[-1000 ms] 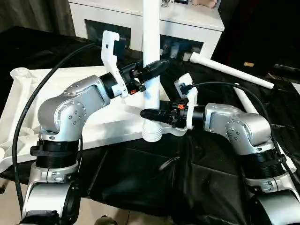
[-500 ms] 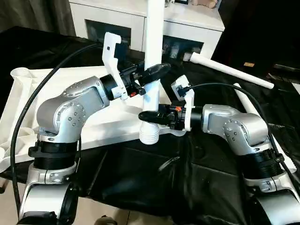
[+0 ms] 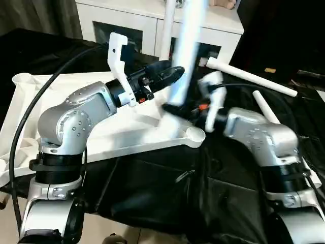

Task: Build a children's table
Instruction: Insert table leg to table base

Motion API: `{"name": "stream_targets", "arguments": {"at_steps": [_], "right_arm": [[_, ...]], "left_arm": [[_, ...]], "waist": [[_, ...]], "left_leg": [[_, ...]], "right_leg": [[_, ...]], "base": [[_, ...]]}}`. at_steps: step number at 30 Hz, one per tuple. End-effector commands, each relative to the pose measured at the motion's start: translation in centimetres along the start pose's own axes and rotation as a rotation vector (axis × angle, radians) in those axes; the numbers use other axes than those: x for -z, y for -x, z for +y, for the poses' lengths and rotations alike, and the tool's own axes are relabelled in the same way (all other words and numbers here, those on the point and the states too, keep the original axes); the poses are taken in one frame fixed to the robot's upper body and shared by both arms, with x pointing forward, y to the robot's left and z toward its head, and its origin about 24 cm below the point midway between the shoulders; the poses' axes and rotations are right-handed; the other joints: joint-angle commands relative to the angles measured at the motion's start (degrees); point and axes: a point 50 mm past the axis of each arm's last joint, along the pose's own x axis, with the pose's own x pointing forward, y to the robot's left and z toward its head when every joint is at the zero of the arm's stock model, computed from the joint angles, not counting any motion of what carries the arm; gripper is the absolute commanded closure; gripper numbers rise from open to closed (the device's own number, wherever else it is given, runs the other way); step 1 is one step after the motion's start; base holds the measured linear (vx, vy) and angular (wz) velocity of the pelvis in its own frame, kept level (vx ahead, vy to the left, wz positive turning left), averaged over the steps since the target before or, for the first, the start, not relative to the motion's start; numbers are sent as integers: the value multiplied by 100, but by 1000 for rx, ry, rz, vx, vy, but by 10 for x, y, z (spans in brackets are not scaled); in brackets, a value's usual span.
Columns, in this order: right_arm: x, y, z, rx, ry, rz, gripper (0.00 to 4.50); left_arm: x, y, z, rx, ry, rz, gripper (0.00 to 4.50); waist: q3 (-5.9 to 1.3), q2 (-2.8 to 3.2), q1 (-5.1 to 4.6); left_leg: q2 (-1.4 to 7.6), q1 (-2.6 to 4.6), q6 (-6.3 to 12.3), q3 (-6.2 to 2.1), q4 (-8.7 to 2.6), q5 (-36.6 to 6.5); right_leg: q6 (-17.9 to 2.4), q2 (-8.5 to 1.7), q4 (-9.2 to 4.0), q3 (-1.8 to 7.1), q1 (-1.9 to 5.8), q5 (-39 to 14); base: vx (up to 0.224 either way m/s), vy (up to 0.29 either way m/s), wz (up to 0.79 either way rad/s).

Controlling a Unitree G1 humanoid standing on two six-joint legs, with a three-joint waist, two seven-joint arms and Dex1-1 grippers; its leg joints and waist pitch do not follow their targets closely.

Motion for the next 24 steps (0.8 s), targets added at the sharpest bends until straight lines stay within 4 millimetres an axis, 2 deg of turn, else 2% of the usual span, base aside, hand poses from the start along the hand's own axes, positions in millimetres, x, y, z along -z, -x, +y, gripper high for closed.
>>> {"name": "stream_targets", "arguments": {"at_steps": [1, 3, 4, 5, 8, 10, 11, 13, 14, 15, 17, 19, 23, 24], "right_arm": [[-4, 12, -16, 126, 36, -41, 264], [-2, 18, -25, 193, 61, -35, 264], [2, 26, -34, 270, 100, -20, 264], [5, 31, -39, 309, 108, -14, 264], [8, 40, -47, 371, 96, -16, 264], [11, 47, -50, 403, 93, -15, 264], [12, 50, -50, 405, 90, -14, 264], [13, 52, -47, 385, 89, -9, 264], [14, 52, -46, 376, 88, -7, 264], [14, 52, -45, 364, 89, -1, 264], [16, 51, -43, 344, 94, 9, 264], [17, 50, -42, 336, 97, 15, 264], [19, 48, -39, 324, 100, 24, 264], [20, 47, -38, 319, 102, 26, 264]], "left_arm": [[-1, -1, 4, -32, -72, -15, 116], [5, 0, 6, -32, -146, 22, 111], [21, 4, 11, -48, -273, 128, 108], [34, 6, 12, -28, -365, 213, 108], [60, 12, 9, 60, -453, 349, 108], [81, 15, 3, 144, -398, 407, 108], [94, 15, -2, 195, -343, 407, 108], [104, 15, -3, 214, -319, 421, 108], [108, 14, -2, 216, -316, 430, 108], [113, 14, -1, 222, -316, 450, 108], [122, 14, 4, 218, -338, 495, 108], [128, 14, 8, 224, -348, 530, 108], [137, 15, 23, 170, -386, 611, 108], [139, 15, 27, 155, -387, 623, 126]], "waist": [[-444, 80, -7], [-451, 74, -11], [-446, 80, -5], [-442, 83, -17], [-450, 98, -13], [-466, 132, -19], [-461, 111, -16], [-453, 103, -19], [-444, 147, -18], [-435, 119, -31], [-428, 103, -37], [-423, 119, -55], [-434, 122, -95], [-431, 117, -103]], "left_leg": [[42, 58, -260, 21, -383, -475], [39, 63, -256, 19, -384, -442], [47, 66, -252, 10, -392, -462], [46, 77, -274, 21, -390, -531], [50, 77, -267, 8, -402, -497], [50, 76, -304, 15, -393, -389], [51, 77, -297, 31, -393, -435], [56, 72, -271, 32, -396, -548], [49, 72, -260, 29, -397, -612], [46, 72, -247, 39, -397, -711], [47, 77, -210, 27, -409, -865], [47, 81, -210, 15, -417, -934], [59, 74, -226, -6, -416, -940], [59, 72, -217, -5, -417, -939]], "right_leg": [[-967, -315, -329, 164, 355, -301], [-892, -310, -334, 163, 359, -331], [-862, -315, -346, 158, 353, -401], [-741, -307, -349, 170, 343, -556], [-652, -311, -349, 168, 336, -606], [-782, -307, -304, 167, 335, -314], [-941, -305, -300, 169, 336, -160], [-1038, -315, -308, 169, 343, -164], [-1034, -313, -324, 173, 340, -228], [-1014, -308, -347, 176, 341, -319], [-915, -321, -387, 180, 346, -700], [-846, -324, -415, 177, 333, -940], [-860, -343, -412, 171, 332, -1011], [-867, -338, -416, 171, 329, -1007]], "base": [[0, 0, 0], [0, 0, 0], [0, 0, 0], [0, 0, 0], [0, 0, 0], [0, 0, 0], [0, 0, 0], [0, 0, 0], [0, 0, 0], [0, 0, 0], [0, 0, 0], [0, 0, 0], [0, 0, 0], [0, 0, 0]]}}
